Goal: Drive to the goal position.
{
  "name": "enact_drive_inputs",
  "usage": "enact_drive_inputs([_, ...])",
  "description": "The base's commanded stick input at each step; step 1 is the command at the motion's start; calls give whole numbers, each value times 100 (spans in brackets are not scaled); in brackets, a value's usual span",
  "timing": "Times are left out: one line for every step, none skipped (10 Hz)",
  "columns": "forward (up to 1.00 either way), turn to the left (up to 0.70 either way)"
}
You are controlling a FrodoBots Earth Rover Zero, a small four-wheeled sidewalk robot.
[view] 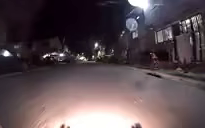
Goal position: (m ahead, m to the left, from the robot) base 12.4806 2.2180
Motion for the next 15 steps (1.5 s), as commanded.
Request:
enact_drive_inputs([70, 0])
enact_drive_inputs([70, 0])
enact_drive_inputs([70, 0])
enact_drive_inputs([70, 0])
enact_drive_inputs([70, 0])
enact_drive_inputs([70, 0])
enact_drive_inputs([70, 0])
enact_drive_inputs([70, 0])
enact_drive_inputs([70, 0])
enact_drive_inputs([70, 0])
enact_drive_inputs([70, 0])
enact_drive_inputs([70, 0])
enact_drive_inputs([70, 0])
enact_drive_inputs([70, 0])
enact_drive_inputs([70, 0])
